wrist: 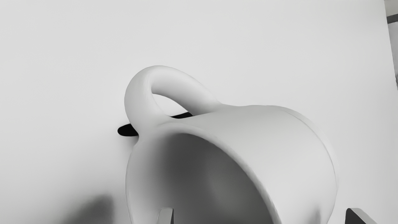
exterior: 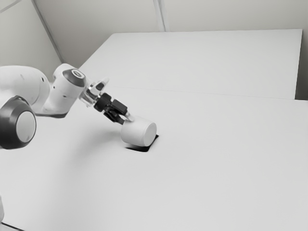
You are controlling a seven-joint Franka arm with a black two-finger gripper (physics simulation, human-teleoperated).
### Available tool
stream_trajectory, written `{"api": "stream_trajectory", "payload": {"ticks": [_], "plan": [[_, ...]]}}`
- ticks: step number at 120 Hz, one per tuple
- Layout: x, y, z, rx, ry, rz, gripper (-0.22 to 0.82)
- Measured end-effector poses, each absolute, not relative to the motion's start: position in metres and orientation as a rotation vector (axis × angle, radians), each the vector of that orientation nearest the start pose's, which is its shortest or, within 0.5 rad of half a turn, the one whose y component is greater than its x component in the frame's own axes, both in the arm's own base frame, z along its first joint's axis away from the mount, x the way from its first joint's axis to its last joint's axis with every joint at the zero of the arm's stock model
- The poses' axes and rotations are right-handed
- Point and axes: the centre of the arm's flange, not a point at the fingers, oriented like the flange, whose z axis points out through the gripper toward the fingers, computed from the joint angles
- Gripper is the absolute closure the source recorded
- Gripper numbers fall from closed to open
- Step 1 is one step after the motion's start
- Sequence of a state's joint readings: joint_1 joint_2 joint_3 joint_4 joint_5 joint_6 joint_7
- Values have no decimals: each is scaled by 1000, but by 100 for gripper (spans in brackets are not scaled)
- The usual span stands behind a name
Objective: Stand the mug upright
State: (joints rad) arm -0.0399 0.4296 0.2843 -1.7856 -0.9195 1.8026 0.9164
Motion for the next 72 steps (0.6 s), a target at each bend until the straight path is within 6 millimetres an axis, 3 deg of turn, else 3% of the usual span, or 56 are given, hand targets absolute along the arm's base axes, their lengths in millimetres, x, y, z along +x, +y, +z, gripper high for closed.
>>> {"api": "stream_trajectory", "payload": {"ticks": [16, 46, 72], "plan": [[616, 64, 311, 2244, -301, 124, 3], [606, 55, 298, 2167, -308, 64, 46], [608, 53, 310, 2153, -343, 70, 67]]}}
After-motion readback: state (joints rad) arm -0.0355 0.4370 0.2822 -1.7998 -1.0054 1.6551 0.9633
